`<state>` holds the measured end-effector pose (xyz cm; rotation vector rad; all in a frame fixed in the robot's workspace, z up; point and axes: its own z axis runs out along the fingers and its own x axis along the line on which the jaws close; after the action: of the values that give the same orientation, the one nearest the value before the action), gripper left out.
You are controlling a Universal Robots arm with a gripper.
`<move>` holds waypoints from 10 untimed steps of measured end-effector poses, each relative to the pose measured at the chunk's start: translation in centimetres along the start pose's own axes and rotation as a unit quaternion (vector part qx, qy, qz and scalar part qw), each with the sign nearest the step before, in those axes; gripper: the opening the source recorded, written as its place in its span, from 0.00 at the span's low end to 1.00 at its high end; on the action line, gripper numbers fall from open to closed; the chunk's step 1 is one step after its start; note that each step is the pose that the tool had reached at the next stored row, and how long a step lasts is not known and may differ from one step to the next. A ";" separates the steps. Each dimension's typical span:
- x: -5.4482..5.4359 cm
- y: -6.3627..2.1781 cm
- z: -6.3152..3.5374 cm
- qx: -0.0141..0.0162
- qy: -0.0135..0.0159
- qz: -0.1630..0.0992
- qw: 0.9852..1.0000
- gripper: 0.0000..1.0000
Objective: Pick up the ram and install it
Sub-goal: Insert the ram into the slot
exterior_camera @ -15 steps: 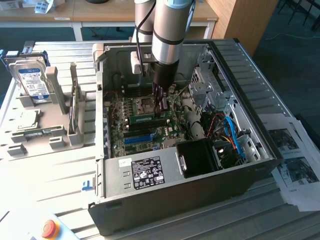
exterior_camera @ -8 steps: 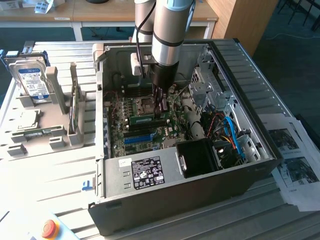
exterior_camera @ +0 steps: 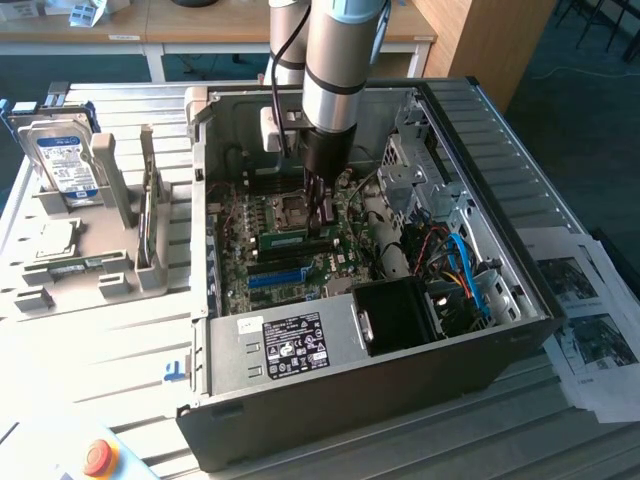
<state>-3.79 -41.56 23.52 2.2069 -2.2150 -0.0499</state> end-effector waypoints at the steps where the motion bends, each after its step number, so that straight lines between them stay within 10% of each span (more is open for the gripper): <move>1: 0.0 0.00 0.00 0.000 0.000 0.000 1.000 0.12; 10: -0.1 0.03 0.10 0.000 0.000 0.000 1.000 0.12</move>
<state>-3.83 -41.47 23.43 2.2068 -2.2151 -0.0499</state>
